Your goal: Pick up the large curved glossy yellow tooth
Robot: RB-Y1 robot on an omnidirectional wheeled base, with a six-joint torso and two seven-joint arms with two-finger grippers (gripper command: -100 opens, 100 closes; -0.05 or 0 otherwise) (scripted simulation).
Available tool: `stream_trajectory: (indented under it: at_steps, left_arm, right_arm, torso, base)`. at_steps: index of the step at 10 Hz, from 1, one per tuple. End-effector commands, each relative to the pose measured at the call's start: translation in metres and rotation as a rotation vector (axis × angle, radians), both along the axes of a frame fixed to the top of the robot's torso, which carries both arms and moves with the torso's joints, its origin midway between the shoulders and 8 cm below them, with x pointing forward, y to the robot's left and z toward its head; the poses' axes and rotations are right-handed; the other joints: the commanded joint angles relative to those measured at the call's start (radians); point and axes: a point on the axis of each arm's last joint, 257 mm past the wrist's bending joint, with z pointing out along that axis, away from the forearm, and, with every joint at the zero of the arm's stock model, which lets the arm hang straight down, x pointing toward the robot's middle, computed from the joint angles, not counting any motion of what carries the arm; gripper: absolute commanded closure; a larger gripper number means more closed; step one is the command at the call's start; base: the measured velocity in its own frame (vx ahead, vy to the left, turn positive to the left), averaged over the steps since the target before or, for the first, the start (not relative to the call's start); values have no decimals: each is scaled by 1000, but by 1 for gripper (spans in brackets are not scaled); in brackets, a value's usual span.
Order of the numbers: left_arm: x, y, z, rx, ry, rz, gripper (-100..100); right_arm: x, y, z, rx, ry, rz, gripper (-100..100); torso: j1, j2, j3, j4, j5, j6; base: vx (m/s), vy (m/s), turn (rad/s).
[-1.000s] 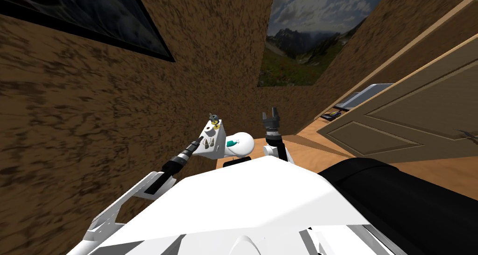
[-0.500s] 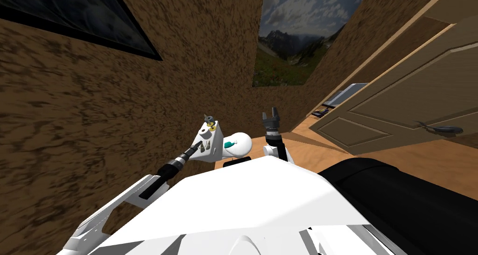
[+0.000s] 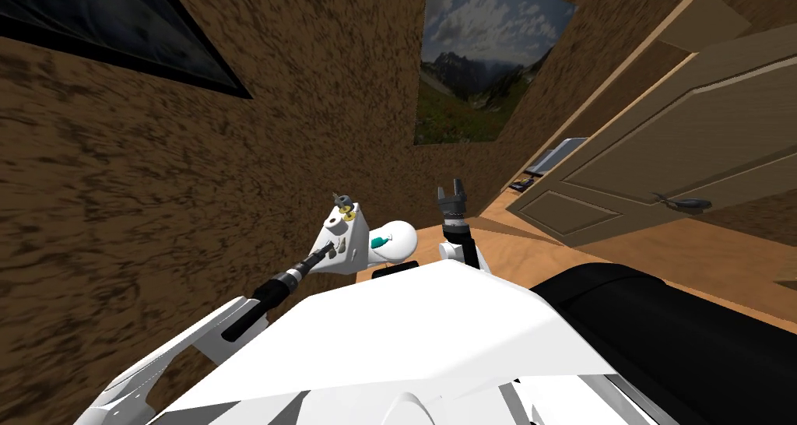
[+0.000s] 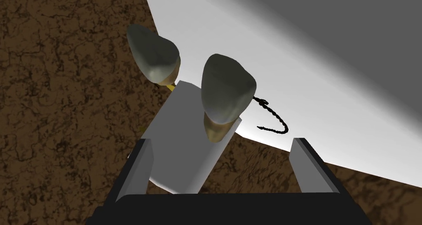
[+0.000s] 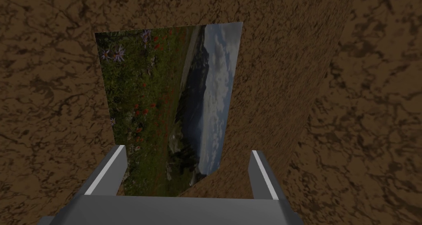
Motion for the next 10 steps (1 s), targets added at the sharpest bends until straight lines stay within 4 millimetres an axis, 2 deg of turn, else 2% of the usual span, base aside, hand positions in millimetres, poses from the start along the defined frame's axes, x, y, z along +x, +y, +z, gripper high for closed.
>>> stream_trajectory:
  at_steps: [1, 2, 3, 9, 10]
  left_arm:
    - [0, 0, 0, 0, 0, 0, -100]
    - [0, 1, -1, 3, 3, 1, 0]
    - [4, 15, -4, 3, 4, 29, -100]
    - [15, 56, -11, 2, 5, 115, -100]
    - [19, 70, -13, 0, 4, 145, -100]
  right_arm:
    - [0, 0, 0, 0, 0, 0, 0]
    - [0, 0, 0, 0, 0, 0, 0]
    - [0, 0, 0, 0, 0, 0, 0]
    - [0, 0, 0, 0, 0, 0, 0]
    - [0, 0, 0, 0, 0, 0, 0]
  torso:
    - [0, 0, 0, 0, 0, 0]
    - [0, 0, 0, 0, 0, 0]
    - [1, 0, 0, 0, 0, 0]
    - [2, 1, 0, 0, 2, 2]
    - [3, -1, -1, -1, 3, 3]
  base:
    - [-2, -10, -7]
    - [0, 0, 0]
    - [-40, -16, -170]
    - [-59, -21, -158]
    - [-72, -25, -298]
